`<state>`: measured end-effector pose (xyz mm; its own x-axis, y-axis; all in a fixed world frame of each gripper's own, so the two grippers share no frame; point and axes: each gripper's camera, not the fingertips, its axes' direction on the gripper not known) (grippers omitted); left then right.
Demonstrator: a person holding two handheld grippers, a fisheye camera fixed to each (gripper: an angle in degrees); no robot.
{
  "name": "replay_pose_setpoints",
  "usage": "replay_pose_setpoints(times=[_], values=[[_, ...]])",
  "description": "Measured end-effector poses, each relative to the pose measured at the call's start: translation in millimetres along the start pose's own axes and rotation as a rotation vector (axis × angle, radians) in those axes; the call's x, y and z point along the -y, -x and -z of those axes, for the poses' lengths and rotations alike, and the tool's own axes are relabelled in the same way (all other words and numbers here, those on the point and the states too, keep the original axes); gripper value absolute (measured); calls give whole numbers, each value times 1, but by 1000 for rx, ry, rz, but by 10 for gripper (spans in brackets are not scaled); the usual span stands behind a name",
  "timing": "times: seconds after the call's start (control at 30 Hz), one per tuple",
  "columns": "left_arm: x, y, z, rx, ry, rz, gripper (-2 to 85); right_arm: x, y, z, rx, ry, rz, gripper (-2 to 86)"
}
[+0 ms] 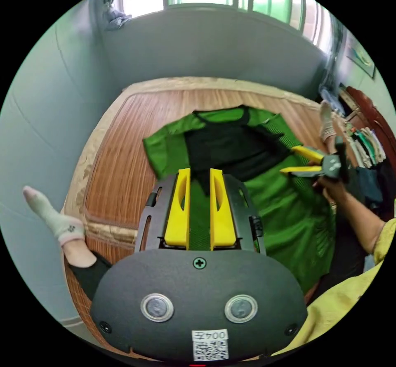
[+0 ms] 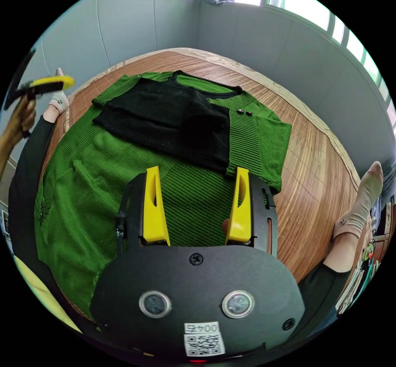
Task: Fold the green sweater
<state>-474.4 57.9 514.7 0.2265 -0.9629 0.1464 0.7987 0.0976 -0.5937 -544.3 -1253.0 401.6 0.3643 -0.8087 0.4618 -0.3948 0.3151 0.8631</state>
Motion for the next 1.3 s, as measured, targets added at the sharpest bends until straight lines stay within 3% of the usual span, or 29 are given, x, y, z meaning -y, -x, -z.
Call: replay_pose_setpoints(times=[0.17,0.5,0.63,0.73,0.87,1.1,1.3], values=[[-72,-1,-54,152,40,19,21,-2,-19,-6,0,0,0,242],[-100,0,-75,226,35,1,2,1,-73,-12,21,66,9,198],[-107,18,-74,149,26,38,1,2,-135,9,290,-26,-134,107],[-111,33,-73,85,21,67,1,-14,-204,3,651,-199,-399,117],[-118,46,-73,43,17,86,1,-33,-264,-51,947,-185,-744,142],[-125,52,-72,76,17,70,1,-34,-297,-88,1028,-140,-925,149],[-132,65,-71,46,15,84,1,-11,-310,-97,998,-143,-927,74]])
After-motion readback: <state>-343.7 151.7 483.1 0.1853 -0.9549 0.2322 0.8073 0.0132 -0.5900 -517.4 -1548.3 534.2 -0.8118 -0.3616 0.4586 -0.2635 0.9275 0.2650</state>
